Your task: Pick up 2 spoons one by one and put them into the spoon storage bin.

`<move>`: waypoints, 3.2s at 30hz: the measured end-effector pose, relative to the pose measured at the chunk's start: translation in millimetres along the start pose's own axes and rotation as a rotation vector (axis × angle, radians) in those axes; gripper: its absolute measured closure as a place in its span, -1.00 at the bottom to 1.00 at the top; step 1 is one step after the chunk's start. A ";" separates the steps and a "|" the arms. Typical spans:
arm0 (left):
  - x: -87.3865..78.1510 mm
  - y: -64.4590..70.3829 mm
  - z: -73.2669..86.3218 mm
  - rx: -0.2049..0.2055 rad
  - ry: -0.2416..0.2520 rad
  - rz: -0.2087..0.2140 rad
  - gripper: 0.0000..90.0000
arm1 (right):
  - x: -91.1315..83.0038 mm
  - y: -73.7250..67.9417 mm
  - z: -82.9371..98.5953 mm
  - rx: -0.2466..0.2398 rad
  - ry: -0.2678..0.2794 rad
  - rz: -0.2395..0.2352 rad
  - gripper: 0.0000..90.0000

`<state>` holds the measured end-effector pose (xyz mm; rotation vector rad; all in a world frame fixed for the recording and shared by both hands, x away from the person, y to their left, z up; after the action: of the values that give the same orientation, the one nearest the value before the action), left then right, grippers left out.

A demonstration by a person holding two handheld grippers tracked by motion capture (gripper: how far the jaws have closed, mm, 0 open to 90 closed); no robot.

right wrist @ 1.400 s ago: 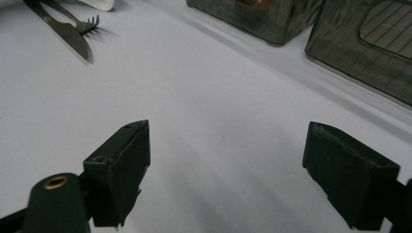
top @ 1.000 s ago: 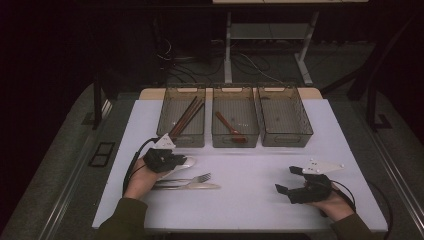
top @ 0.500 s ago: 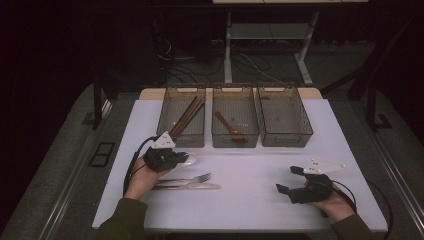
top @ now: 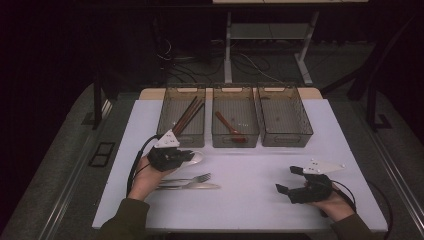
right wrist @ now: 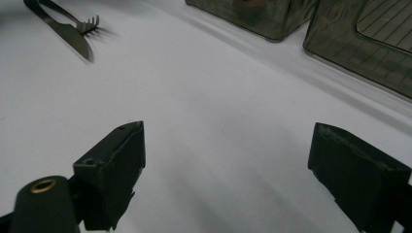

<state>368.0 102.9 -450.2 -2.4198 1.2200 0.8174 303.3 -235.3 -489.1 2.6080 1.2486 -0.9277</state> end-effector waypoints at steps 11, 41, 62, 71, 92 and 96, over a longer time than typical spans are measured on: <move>0.7 9.2 -18.4 0.007 0.037 0.016 0.86 | 0.8 -0.8 0.3 -0.004 -0.005 -0.001 -0.70; 33.1 22.1 -86.8 0.069 0.062 0.034 0.86 | 2.6 -1.9 -1.0 0.006 0.002 -0.011 -0.70; 69.6 -3.5 -143.7 0.099 0.044 -0.027 0.86 | 1.5 -2.3 -2.1 0.004 0.012 -0.017 -0.70; 90.8 -11.1 -157.9 0.076 0.053 -0.038 0.86 | 0.5 -3.3 -2.4 0.007 0.015 -0.023 -0.70; 145.6 -11.4 -154.6 0.071 -0.018 -0.037 0.86 | -2.0 -5.0 -4.6 -0.006 0.030 -0.028 -0.70; 149.5 -12.6 -150.7 0.075 -0.040 -0.037 0.86 | -2.0 -5.0 -4.3 -0.007 0.025 -0.028 -0.70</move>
<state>501.9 -60.0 -422.7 -2.3483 1.1669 0.7908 300.7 -231.9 -483.7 2.6116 1.2948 -0.8965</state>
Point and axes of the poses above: each handheld gripper's, and its own axes: x roughly forward along the jaws, z roughly out of its underside, y roughly to its right, the point moved 8 cm from there along x, roughly forward along the jaws, and after that the axes turned 4 degrees about -z, right-handed, at the moved point
